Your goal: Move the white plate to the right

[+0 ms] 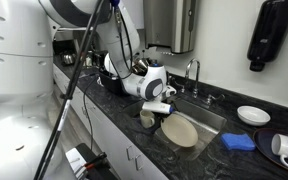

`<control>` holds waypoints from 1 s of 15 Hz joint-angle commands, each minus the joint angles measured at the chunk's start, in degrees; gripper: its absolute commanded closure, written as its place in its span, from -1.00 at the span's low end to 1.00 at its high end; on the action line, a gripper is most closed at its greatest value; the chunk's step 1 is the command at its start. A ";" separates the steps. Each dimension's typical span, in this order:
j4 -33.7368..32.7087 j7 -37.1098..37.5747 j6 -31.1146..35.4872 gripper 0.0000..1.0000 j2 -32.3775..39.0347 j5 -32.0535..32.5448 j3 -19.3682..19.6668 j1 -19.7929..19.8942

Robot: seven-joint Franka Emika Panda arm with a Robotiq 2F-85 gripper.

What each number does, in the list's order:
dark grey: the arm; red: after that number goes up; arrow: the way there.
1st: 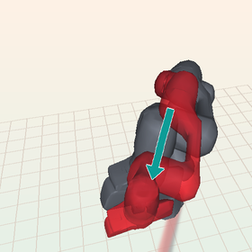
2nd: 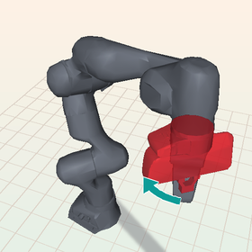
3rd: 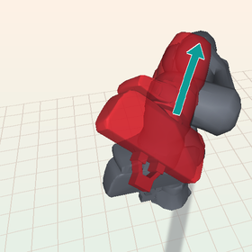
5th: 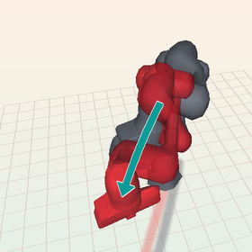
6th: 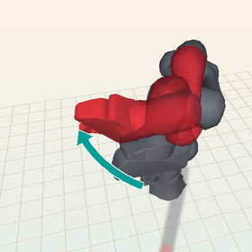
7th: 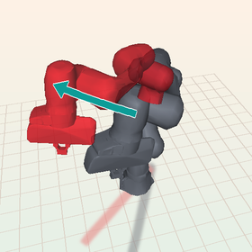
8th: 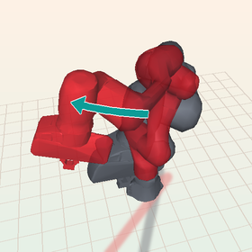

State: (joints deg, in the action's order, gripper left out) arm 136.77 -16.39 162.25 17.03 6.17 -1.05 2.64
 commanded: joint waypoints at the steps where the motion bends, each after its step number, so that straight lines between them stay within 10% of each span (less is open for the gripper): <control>1: 3.29 1.46 -1.98 0.98 -8.22 1.20 1.02 -0.04; 15: 2.41 30.80 -18.88 0.98 -21.30 29.37 8.58 6.82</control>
State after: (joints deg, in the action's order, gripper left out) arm 140.02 11.24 147.63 -4.57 32.71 6.54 6.43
